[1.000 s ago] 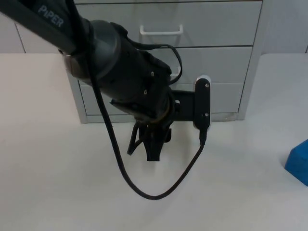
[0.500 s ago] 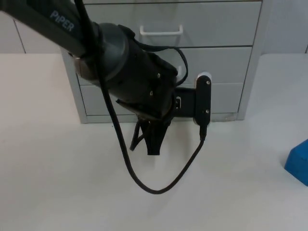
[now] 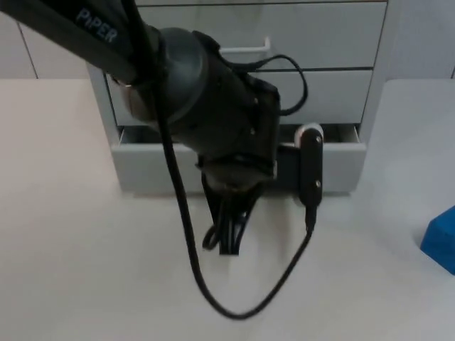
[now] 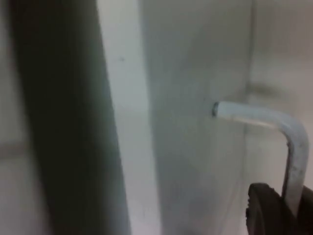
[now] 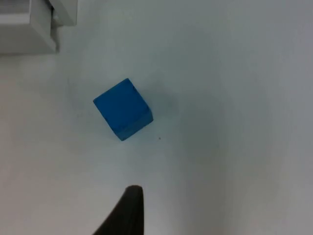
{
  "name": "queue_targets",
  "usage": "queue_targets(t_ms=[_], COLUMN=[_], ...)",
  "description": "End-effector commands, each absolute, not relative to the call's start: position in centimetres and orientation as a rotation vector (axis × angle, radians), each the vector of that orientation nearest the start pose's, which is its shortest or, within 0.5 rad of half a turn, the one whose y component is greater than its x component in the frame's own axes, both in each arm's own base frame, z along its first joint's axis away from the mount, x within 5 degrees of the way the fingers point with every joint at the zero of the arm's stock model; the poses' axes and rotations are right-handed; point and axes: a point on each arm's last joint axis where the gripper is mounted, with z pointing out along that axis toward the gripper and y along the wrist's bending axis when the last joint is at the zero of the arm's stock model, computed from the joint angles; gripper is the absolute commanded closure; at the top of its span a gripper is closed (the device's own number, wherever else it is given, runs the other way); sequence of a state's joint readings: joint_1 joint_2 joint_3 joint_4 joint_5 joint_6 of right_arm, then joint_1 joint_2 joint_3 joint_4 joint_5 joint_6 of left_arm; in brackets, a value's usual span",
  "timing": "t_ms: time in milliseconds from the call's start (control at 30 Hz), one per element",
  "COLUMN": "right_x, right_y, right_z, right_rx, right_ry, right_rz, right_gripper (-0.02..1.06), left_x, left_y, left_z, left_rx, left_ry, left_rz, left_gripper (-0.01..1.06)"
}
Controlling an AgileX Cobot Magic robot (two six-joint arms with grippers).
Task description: Open the drawer with the left hand, place the block into the drawer with the right hand, then close the drawer with the left hand.
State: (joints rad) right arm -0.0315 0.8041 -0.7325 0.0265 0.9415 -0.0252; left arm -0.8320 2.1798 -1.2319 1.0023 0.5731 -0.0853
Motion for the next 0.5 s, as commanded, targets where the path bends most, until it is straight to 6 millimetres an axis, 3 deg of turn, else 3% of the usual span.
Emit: queue_targets(t_ms=[0,133,467], right_x=[13.9,13.9,13.9], right_y=[-0.3,-0.3,-0.3], right_z=[30.9,31.0,31.0], right_rx=[0.013,0.013,0.013], right_ry=[2.466,2.464,2.463], right_rz=[0.005,0.005,0.005], right_gripper=[-0.01,-0.01,-0.01], left_x=[27.3,24.0,20.6], left_y=[-26.9,-26.5,-25.5], left_z=[6.7,7.0,6.6], left_rx=[-2.341,-2.322,-2.245], left_ry=[-2.379,-2.337,-2.333], left_rz=[-0.705,-0.664,-0.594], left_gripper=[1.05,1.05,1.05])
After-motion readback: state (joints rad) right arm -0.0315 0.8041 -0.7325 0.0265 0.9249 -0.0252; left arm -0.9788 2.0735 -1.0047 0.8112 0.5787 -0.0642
